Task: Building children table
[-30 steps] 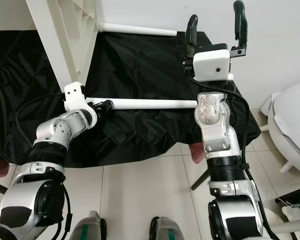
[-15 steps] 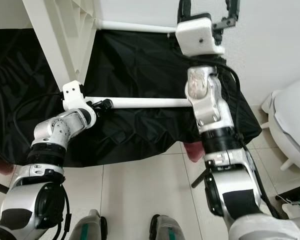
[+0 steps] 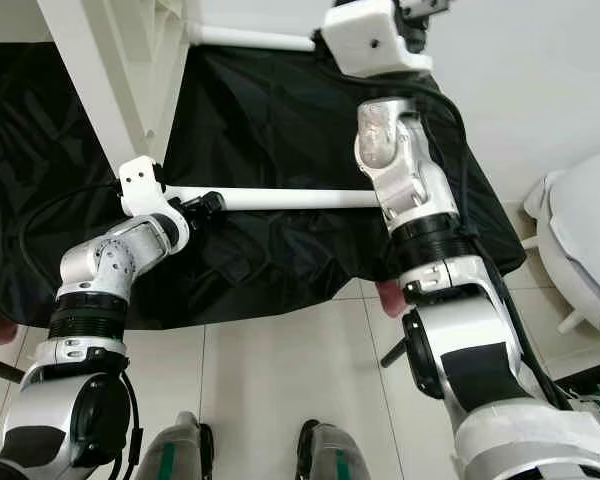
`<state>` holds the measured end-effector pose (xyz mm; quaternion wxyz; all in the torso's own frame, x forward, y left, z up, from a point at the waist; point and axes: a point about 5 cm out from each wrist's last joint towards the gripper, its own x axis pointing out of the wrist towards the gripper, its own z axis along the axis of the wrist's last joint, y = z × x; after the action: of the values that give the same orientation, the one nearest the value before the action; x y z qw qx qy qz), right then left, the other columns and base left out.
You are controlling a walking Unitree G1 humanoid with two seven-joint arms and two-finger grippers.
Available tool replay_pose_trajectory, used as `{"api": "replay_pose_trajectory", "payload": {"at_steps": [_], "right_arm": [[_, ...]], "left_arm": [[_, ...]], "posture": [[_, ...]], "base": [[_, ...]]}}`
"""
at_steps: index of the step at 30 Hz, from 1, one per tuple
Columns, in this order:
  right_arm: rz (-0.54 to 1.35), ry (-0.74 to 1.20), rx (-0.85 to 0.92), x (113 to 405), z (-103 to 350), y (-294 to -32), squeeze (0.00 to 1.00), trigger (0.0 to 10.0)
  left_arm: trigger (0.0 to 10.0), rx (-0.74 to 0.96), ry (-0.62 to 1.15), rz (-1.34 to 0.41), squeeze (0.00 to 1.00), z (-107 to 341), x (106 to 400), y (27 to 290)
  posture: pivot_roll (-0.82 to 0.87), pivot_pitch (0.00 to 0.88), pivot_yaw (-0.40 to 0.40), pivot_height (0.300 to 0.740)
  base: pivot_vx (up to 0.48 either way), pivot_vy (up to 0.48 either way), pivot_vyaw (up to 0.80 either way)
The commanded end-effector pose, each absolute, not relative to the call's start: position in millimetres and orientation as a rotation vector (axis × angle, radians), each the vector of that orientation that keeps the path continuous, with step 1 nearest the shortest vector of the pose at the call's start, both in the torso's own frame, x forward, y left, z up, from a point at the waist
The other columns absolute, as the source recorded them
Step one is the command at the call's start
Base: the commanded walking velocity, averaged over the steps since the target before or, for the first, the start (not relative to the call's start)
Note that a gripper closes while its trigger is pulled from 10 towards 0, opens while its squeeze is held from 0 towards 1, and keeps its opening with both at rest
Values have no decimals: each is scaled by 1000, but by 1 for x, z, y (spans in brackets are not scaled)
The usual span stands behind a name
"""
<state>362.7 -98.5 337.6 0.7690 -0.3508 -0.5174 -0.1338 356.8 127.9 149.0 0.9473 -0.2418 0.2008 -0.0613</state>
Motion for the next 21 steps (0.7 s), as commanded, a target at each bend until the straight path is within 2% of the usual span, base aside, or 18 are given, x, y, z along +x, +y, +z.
{"api": "replay_pose_trajectory", "payload": {"at_steps": [1, 12, 17, 18, 20, 21], "right_arm": [[-270, -1187, -753, 359, 345, -87, 0, 10000], [-171, -1208, -824, 365, 347, -55, 0, 10000], [-229, -1216, -857, 370, 353, -50, 0, 10000], [-253, -1230, -858, 370, 357, -49, 0, 4902], [-263, -1237, -858, 370, 359, -49, 0, 4549], [-299, -1253, -861, 369, 363, -50, 0, 0]], "left_arm": [[10000, -481, 479, -95, 0, 135, 352, 125], [10000, -486, 476, -97, 0, 137, 351, 125], [10000, -489, 477, -96, 0, 137, 349, 125], [10000, -491, 477, -98, 0, 137, 349, 125], [10000, -493, 478, -101, 0, 137, 348, 124], [10000, -494, 481, -106, 0, 137, 348, 123]], "posture": [[43, 111, -9, 740], [47, 118, -17, 740], [46, 120, -17, 740], [45, 121, -15, 740], [45, 120, -15, 740], [45, 122, -16, 740]], "base": [[0, 0, 0], [0, 0, 0], [0, 0, 0], [0, 0, 0], [0, 0, 0], [0, 0, 0]]}}
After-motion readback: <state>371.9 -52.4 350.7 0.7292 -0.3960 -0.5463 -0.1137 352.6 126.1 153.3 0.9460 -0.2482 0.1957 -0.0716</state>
